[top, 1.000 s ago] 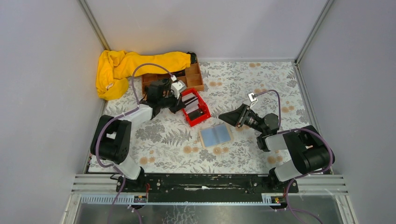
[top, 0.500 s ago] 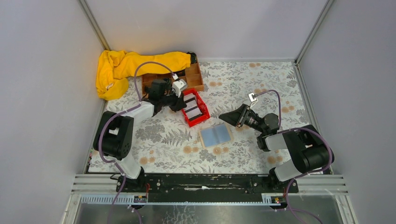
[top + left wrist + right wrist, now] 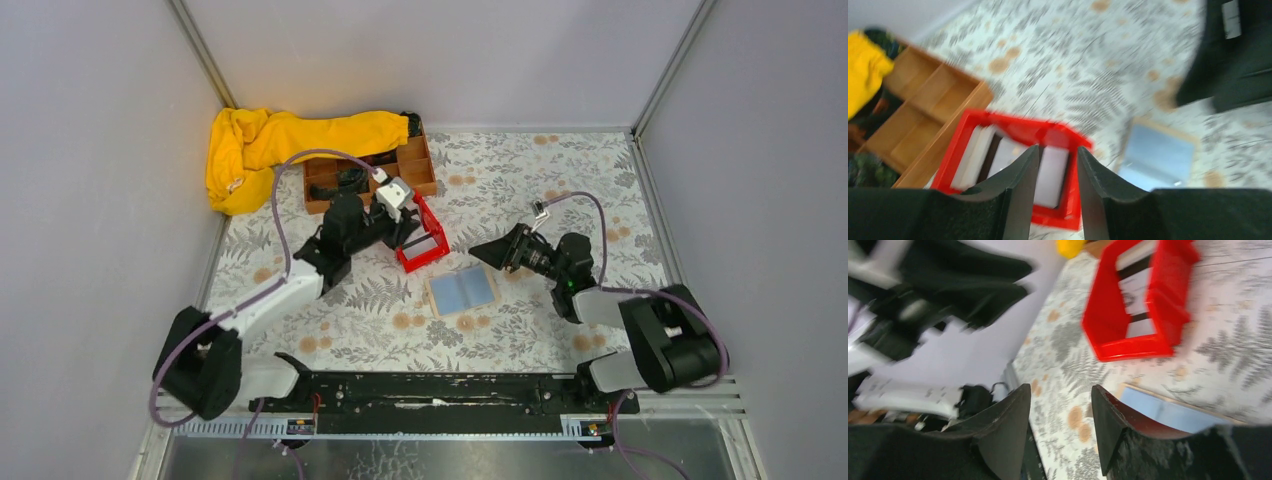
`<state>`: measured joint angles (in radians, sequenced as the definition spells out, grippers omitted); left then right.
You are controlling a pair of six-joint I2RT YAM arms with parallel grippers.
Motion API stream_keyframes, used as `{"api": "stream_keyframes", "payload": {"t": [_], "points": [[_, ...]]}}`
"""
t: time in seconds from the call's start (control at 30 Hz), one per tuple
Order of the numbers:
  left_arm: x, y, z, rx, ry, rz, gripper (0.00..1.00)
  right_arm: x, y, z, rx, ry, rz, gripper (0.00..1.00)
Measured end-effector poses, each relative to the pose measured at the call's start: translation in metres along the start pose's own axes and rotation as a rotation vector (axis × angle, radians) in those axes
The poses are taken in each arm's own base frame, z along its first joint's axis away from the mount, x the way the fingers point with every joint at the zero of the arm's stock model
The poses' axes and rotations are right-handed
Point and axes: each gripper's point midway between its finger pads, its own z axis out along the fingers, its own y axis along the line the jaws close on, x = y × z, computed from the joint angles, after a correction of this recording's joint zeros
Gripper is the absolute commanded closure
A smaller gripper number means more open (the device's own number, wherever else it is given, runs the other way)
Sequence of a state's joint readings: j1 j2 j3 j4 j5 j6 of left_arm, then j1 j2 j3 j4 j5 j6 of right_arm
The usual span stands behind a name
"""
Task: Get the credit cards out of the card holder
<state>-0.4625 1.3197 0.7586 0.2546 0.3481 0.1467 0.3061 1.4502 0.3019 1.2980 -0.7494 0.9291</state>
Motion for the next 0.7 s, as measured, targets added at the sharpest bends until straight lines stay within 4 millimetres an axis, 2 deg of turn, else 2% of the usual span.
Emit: {"api": "stream_keyframes", "payload": {"t": [0.07, 0.13, 0.17, 0.23, 0.27, 0.3, 0.37, 0.4, 0.47, 0.53, 0.6, 0.7], "points": [[-0.026, -0.026, -0.005, 0.013, -0.074, 0.004, 0.44, -0.005, -0.015, 0.000, 0.107, 0.002, -0.047, 0.45], [-0.044, -0.056, -0.008, 0.046, -0.136, -0.016, 0.41, -0.020, -0.029, -0.002, 0.247, -0.010, -0.117, 0.45], [-0.048, -0.068, -0.010, 0.058, -0.160, -0.036, 0.42, -0.027, -0.034, -0.004, 0.306, -0.016, -0.152, 0.45], [-0.042, -0.092, -0.013, 0.080, -0.184, -0.091, 0.45, -0.039, -0.042, -0.010, 0.404, -0.027, -0.211, 0.48], [-0.031, -0.103, -0.014, 0.086, -0.178, -0.121, 0.47, -0.041, -0.047, -0.014, 0.450, -0.024, -0.233, 0.51], [-0.018, -0.111, -0.013, 0.087, -0.159, -0.147, 0.53, -0.039, -0.053, -0.018, 0.489, -0.013, -0.246, 0.62], [0.015, -0.126, -0.010, 0.072, -0.099, -0.182, 0.75, -0.026, -0.071, -0.028, 0.568, 0.038, -0.244, 0.93], [0.038, -0.132, -0.007, 0.048, -0.046, -0.190, 0.98, -0.018, -0.079, -0.032, 0.602, 0.069, -0.237, 0.99], [0.069, -0.139, -0.004, 0.009, 0.029, -0.205, 1.00, 0.002, -0.093, -0.040, 0.663, 0.135, -0.222, 1.00], [0.096, -0.143, -0.004, -0.024, 0.088, -0.210, 1.00, 0.018, -0.098, -0.043, 0.694, 0.191, -0.224, 1.00], [0.108, -0.145, -0.004, -0.046, 0.113, -0.228, 1.00, 0.032, -0.099, -0.043, 0.703, 0.241, -0.239, 1.00], [0.113, -0.141, 0.001, -0.086, 0.108, -0.273, 1.00, 0.048, -0.101, -0.042, 0.704, 0.299, -0.248, 1.00]]}}
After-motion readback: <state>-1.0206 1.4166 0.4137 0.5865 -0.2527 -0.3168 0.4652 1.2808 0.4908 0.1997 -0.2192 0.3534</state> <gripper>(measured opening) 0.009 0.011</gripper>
